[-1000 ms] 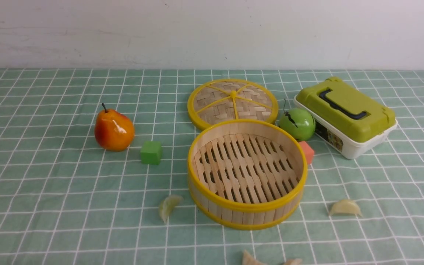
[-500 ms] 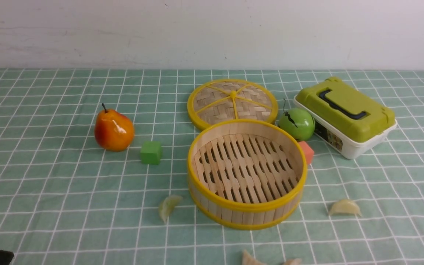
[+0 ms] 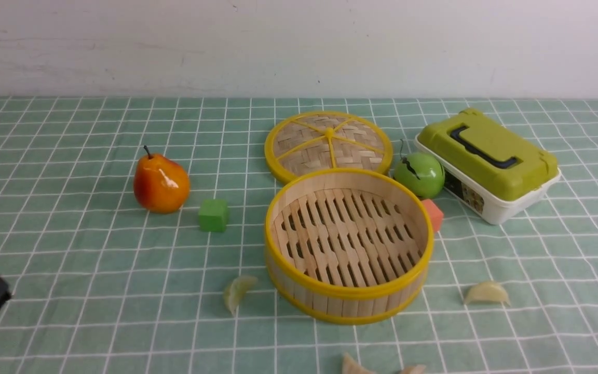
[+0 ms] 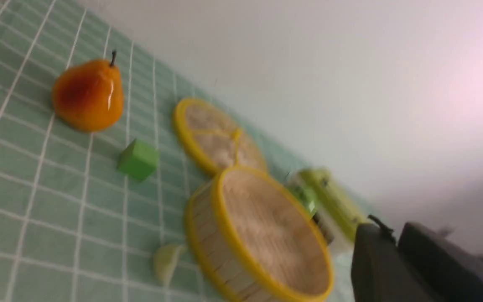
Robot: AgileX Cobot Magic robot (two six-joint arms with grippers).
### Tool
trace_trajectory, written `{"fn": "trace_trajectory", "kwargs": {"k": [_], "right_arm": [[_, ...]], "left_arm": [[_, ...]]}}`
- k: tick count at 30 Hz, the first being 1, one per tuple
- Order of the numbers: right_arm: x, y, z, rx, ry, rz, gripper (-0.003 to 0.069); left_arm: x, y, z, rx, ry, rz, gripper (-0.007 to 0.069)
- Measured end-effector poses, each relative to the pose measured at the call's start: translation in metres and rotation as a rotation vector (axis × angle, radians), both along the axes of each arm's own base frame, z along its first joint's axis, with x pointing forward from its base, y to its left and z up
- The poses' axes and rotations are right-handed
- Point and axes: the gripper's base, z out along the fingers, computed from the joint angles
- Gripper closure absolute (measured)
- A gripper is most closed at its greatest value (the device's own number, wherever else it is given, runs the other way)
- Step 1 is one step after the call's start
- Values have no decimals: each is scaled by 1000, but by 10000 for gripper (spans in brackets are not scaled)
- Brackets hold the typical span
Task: Put the dumplings into the steamer on the table with the blue tablecloth.
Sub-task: 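Reach for and grasp a dumpling on the table with the left gripper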
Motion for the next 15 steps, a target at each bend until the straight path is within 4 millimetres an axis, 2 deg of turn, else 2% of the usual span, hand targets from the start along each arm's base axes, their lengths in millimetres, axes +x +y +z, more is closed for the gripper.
{"fn": "trace_trajectory", "kwargs": {"k": [2, 5, 7, 12, 14, 15], "right_arm": [[9, 1, 17, -102, 26, 24, 675], [30, 7, 45, -279, 141, 149, 679], [43, 10, 55, -382, 242, 255, 679], [70, 19, 57, -510, 494, 515, 678], [77, 24, 53, -528, 537, 577, 677], [81, 28, 50, -544, 558, 614, 676]], "left_arm": [[14, -3, 9, 121, 91, -65, 639], [44, -5, 26, 302, 311, -199, 638], [60, -4, 30, 391, 421, -258, 638], [98, -19, 31, 564, 569, -424, 638], [113, -34, 25, 645, 614, -506, 638], [120, -49, 22, 702, 640, -566, 638]]}}
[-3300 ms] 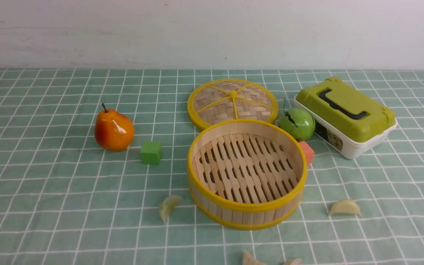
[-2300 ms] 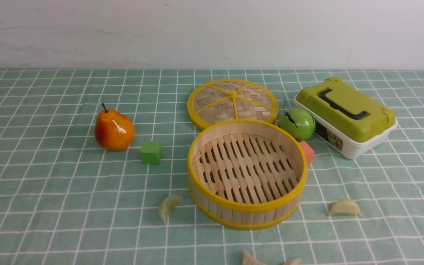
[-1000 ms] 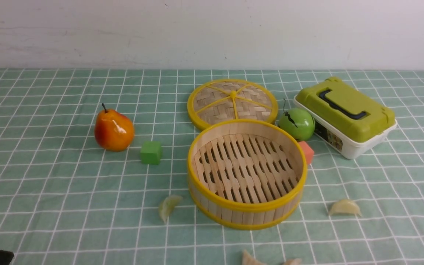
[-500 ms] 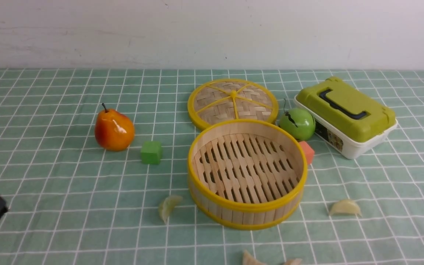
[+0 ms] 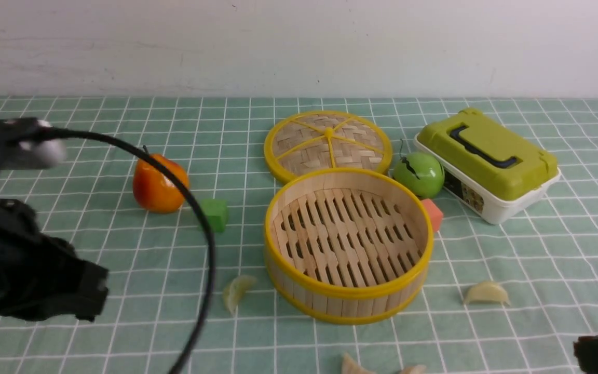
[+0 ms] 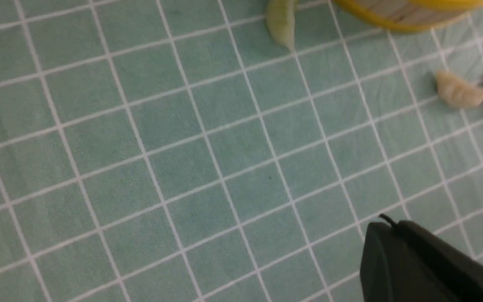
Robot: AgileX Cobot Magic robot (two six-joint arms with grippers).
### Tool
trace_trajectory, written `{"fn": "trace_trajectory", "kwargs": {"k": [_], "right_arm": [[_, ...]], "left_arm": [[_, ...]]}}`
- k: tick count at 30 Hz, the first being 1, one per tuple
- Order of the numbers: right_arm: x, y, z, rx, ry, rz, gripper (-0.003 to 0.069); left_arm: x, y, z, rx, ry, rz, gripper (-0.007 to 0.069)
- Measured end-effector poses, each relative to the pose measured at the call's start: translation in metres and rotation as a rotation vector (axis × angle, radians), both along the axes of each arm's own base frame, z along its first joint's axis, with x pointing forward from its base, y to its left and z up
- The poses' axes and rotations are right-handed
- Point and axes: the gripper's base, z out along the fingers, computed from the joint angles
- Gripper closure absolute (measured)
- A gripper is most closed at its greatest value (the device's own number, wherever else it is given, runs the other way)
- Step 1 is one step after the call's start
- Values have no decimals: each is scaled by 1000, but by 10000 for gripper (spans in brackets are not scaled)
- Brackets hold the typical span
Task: Put the dumplings into the steamer on the table with the blue tablecloth.
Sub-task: 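Reach for and grasp a dumpling on the table with the left gripper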
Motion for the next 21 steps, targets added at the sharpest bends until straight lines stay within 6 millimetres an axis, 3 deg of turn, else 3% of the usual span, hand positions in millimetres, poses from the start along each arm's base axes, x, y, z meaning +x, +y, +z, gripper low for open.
{"fn": "trace_trajectory", "kwargs": {"k": [4, 7, 10, 17, 18, 21], "right_arm": [[2, 9, -6, -43, 31, 81, 674], [3, 11, -8, -71, 24, 109, 673], [4, 11, -8, -78, 7, 104, 671], [6, 11, -7, -83, -11, 95, 667], [6, 11, -7, -83, -12, 95, 666], [6, 10, -7, -87, -12, 95, 663]], "left_arm": [[21, -27, -13, 108, 55, -44, 638], [50, -49, -28, 184, 76, 3, 633], [74, -62, -38, 209, 68, 20, 577], [119, -86, -75, 219, 69, 16, 250], [127, -91, -87, 222, 72, 14, 166], [138, -96, -107, 234, 82, 9, 69]]}}
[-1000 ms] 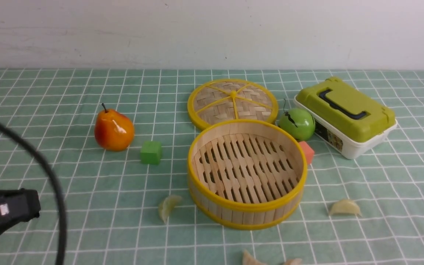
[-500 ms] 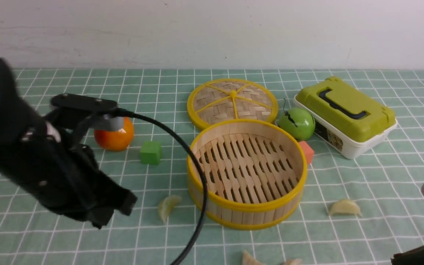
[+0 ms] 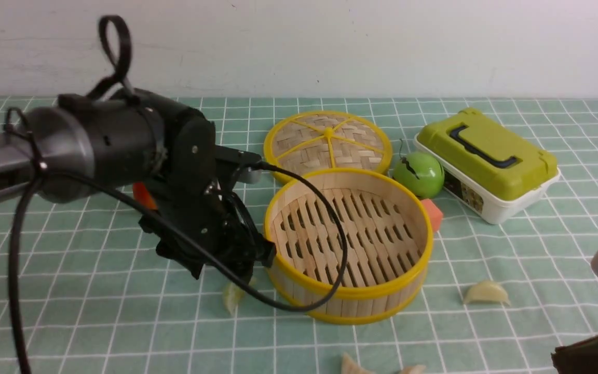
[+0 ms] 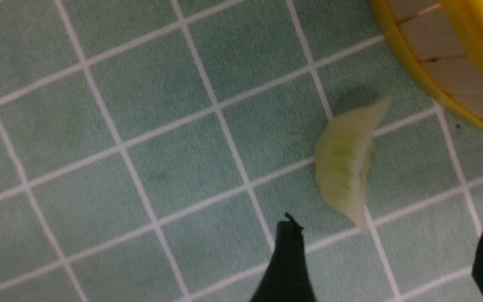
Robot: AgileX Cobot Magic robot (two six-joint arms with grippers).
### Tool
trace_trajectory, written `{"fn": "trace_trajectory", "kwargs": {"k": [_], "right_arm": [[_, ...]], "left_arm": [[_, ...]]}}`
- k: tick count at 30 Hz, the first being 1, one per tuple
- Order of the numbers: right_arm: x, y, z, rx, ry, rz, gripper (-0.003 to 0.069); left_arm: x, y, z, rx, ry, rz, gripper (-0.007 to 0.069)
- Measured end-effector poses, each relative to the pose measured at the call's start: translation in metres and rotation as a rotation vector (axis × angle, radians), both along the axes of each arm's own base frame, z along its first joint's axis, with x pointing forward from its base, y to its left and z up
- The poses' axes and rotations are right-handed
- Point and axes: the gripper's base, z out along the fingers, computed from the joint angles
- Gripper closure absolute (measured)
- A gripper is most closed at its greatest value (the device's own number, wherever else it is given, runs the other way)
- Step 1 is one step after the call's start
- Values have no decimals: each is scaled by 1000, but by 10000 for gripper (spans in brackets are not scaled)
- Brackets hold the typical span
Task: Put the dumplings into the steamer on the table with the blue tablecloth.
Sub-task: 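Reach for and grasp a dumpling on the table with the left gripper, then place the dumpling into the bamboo steamer basket with the left gripper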
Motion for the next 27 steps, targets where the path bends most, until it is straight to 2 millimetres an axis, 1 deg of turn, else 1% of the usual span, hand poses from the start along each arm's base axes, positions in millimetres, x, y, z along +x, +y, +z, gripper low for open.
{"fn": "trace_trajectory", "kwargs": {"k": [1, 3, 4, 6, 7, 8, 9, 10, 11, 12, 13, 14, 15, 17, 19, 20, 21, 22, 23, 24, 25, 27], "right_arm": [[0, 0, 0, 0, 0, 0, 662], [0, 0, 0, -1, -1, 0, 662], [0, 0, 0, -1, -2, -1, 661], [0, 0, 0, -1, -3, -1, 659], [0, 0, 0, -1, -4, -2, 659], [0, 0, 0, -1, -4, -2, 659], [1, 0, 0, -3, -7, -3, 657], [1, 0, 0, -3, -7, -3, 657], [1, 0, 0, -3, -8, -3, 656], [1, 0, 0, -3, -8, -3, 655], [1, 0, 0, -3, -8, -3, 654], [1, 0, 0, -3, -9, -4, 653], [1, 0, 0, -3, -9, -4, 652], [1, 0, 0, -2, -10, -4, 650], [1, 0, 1, -1, -15, -7, 648], [1, 0, 1, -1, -17, -8, 647], [2, -1, 1, -1, -24, -11, 646], [2, -1, 1, -1, -25, -12, 646], [3, -1, 1, 0, -35, -17, 645], [4, -1, 2, 1, -41, -20, 645], [4, -1, 2, 1, -44, -22, 645], [5, -1, 2, 2, -51, -26, 641]], "left_arm": [[3, -2, -8, 6, 6, -2, 49], [8, -4, -22, 18, 19, -5, 39], [9, -4, -26, 21, 23, -6, 39], [12, -6, -40, 32, 43, -7, 67], [14, -7, -49, 40, 58, -7, 116], [14, -7, -51, 42, 62, -7, 123], [15, -8, -54, 39, 64, -6, 212], [15, -8, -54, 40, 64, -6, 225], [16, -8, -54, 38, 59, -2, 349], [16, -8, -53, 41, 62, 1, 410], [17, -8, -52, 42, 65, 3, 451], [17, -8, -49, 45, 70, 6, 453], [16, -8, -45, 49, 74, 7, 447], [16, -8, -28, 45, 66, 12, 438], [17, -11, 10, 13, 14, 13, 438], [16, -12, 19, 3, -3, 10, 438], [16, -17, 41, -24, -50, 0, 438], [16, -17, 44, -27, -57, 0, 438], [13, -29, 68, -61, -111, -27, 438], [11, -38, 78, -81, -138, -47, 438], [9, -43, 84, -94, -153, -60, 438], [7, -68, 94, -147, -193, -89, 438]]}}
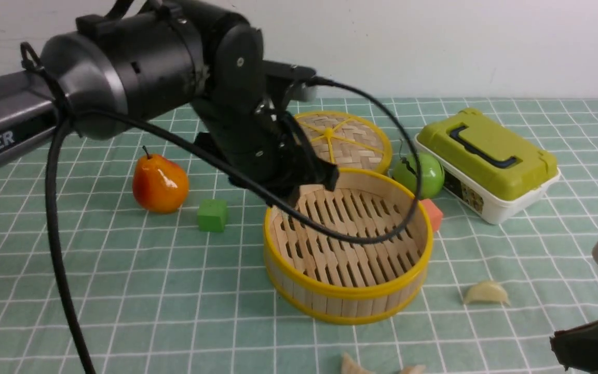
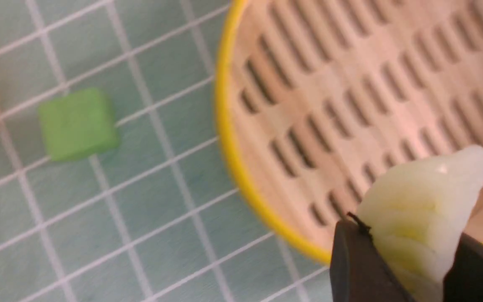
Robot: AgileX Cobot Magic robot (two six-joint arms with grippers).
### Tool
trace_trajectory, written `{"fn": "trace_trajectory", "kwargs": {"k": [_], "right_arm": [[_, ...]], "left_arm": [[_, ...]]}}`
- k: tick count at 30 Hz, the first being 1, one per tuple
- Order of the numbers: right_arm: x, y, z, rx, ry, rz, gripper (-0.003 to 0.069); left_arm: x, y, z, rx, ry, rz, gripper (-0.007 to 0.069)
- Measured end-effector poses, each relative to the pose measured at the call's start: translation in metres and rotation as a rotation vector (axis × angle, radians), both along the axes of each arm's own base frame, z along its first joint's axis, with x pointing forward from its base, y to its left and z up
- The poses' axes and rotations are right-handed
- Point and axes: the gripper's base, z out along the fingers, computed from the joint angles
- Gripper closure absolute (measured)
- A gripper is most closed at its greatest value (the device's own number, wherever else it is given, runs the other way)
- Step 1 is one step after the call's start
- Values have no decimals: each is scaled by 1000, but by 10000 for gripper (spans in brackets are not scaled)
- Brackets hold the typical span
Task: Put the dumplings into the steamer on the table with the blue tablecloth.
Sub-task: 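Place the dumpling into the bamboo steamer basket with the left gripper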
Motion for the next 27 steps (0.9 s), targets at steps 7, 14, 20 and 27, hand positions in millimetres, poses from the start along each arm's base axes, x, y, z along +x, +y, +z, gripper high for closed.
{"fn": "trace_trajectory", "kwargs": {"k": [7, 14, 20, 27], "right_arm": [[0, 1, 0, 15, 3, -3, 637], [-6, 0, -16, 6, 67, 3, 629], [-7, 1, -19, 11, 76, 0, 621], [-6, 2, -18, 36, 69, -10, 617]], "left_arm": [[39, -50, -41, -135, 2, 109, 438], [68, -70, -100, -91, 69, 146, 433], [72, -72, -102, -77, 71, 146, 229], [60, -57, -43, 29, 37, 86, 64]]}}
